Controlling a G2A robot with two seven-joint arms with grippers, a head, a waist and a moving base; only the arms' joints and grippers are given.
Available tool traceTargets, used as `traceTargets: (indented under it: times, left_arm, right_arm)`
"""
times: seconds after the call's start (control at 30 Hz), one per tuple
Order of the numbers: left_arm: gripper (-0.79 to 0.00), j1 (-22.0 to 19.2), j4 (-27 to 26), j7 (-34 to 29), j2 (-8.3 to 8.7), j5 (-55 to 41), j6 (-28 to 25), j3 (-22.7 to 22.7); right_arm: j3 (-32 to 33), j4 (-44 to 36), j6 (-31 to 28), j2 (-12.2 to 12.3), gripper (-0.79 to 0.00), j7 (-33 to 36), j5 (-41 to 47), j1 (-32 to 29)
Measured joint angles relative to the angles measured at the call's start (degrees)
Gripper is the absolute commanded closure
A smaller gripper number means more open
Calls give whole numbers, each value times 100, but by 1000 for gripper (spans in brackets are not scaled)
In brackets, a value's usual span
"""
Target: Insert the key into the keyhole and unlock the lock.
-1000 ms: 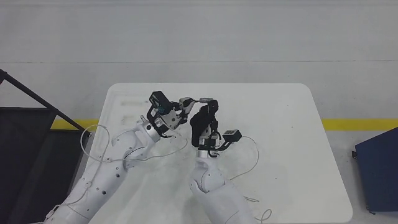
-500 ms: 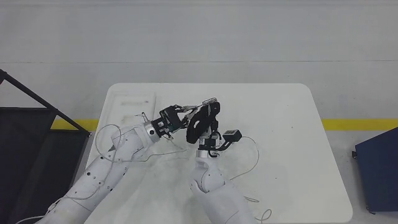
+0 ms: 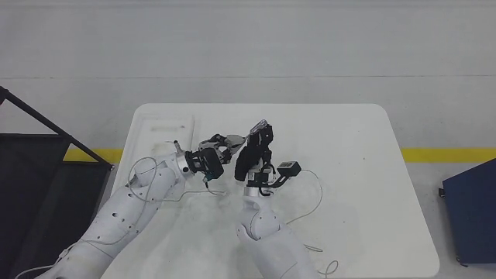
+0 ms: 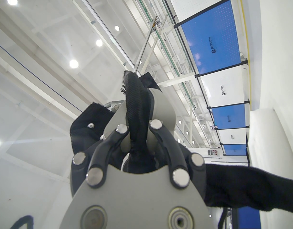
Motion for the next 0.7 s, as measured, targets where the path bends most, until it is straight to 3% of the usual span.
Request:
traceTargets:
  times: [0.17,0.7]
  left_arm:
    - [0,-14,54,80,-13,231,235,11]
    - [0,-13,55,79,-13,230,232,11]
  right_arm:
    - [0,0,0,0,0,0,0,0]
    - [0,0,0,0,0,0,0,0]
